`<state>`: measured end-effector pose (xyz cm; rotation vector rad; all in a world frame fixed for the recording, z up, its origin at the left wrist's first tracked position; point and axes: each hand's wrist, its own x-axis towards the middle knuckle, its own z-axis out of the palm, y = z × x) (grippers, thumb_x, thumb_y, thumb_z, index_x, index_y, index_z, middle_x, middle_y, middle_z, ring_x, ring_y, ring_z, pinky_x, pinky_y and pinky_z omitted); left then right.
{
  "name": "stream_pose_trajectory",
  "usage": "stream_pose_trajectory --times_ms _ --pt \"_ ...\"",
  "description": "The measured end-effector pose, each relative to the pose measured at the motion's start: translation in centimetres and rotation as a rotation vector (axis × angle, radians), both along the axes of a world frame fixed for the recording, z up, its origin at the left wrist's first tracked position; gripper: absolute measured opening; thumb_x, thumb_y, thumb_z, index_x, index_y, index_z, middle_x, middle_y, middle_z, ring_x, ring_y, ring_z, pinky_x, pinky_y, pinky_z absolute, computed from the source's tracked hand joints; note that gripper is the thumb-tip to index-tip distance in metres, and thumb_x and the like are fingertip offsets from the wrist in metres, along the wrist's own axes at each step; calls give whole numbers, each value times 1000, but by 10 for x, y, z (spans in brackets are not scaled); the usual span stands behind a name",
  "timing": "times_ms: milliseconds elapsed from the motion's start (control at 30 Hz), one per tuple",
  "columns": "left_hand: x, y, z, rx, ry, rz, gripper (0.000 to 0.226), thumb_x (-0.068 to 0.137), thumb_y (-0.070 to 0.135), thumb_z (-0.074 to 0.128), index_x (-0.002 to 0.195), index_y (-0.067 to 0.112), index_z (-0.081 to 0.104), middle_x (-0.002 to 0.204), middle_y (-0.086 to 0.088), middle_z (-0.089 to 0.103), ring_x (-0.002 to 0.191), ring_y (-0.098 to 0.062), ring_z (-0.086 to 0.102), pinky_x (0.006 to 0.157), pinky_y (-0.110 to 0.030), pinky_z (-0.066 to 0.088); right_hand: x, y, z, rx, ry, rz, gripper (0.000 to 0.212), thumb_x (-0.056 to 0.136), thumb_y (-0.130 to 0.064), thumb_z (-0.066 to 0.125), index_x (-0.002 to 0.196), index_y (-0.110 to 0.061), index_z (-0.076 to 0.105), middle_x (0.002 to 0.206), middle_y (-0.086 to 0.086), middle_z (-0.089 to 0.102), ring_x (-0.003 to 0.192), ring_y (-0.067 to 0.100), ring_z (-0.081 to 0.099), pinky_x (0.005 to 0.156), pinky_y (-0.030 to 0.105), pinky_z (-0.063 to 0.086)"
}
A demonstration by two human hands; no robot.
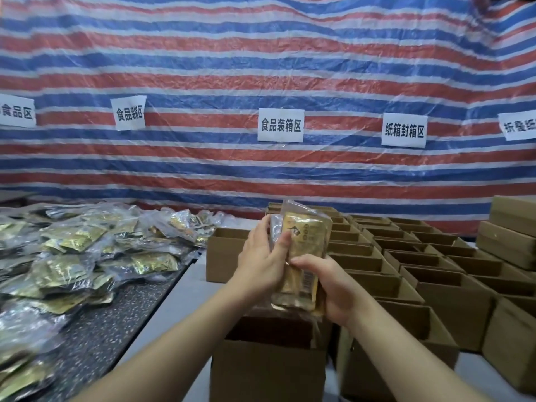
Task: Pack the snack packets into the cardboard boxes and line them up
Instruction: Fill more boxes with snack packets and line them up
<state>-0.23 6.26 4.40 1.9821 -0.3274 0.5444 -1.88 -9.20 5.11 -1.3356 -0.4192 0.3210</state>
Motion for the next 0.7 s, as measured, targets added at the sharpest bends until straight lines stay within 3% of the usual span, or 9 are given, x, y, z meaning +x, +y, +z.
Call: stream_pose_trajectory --times_ms 133,267,367,433,500,600,700 --pt "2 37 -26 -19 171 24 48 100 55 28 133 26 48 129 10 49 119 -5 44 98 -26 33 8 1 -9 -427 -155 -123 38 91 -13 67 122 -33 57 108 -3 72 95 15 72 69 27 59" --pt "-6 75 -69 165 490 -7 24 104 38 41 103 26 62 104 7 64 103 -14 59 90 -32 46 17 6 -11 -945 -330 179 33 84 -16 66 104 -41 62 98 -7 71 93 9 70 74 22 58" --pt "-12 80 -90 9 612 -103 25 105 30 41 102 21 64 97 -3 66 89 -17 61 79 -30 48 29 25 -17 -1230 -265 410 29 86 -15 62 103 -39 60 101 -3 67 91 13 67 66 23 57" --pt "-12 78 -96 -50 591 -78 28 105 24 36 96 23 63 84 -1 62 75 -13 56 64 -22 44 39 38 -29 -1380 -221 544 28 91 -15 60 107 -38 59 112 2 65 103 19 65 82 33 57" --pt "-9 76 -99 -55 570 -45 31 106 22 33 97 25 62 80 0 59 71 -11 54 58 -20 42 50 50 -47 -1519 -197 645 31 96 -15 60 119 -35 59 128 5 62 117 24 60 102 46 50" --pt "-3 73 -107 -67 546 -39 33 107 20 32 93 26 62 88 -1 60 82 -14 56 68 -23 47 57 65 -78 -1611 -152 654 40 104 -22 52 144 -23 50 147 8 51 136 27 47 115 45 33" --pt "-1 72 -112 -67 535 -27 35 106 18 33 90 26 62 88 -1 61 86 -14 57 73 -28 47 60 69 -101 -1672 -233 549 46 105 -34 48 149 -19 45 153 8 45 143 24 39 119 38 25"
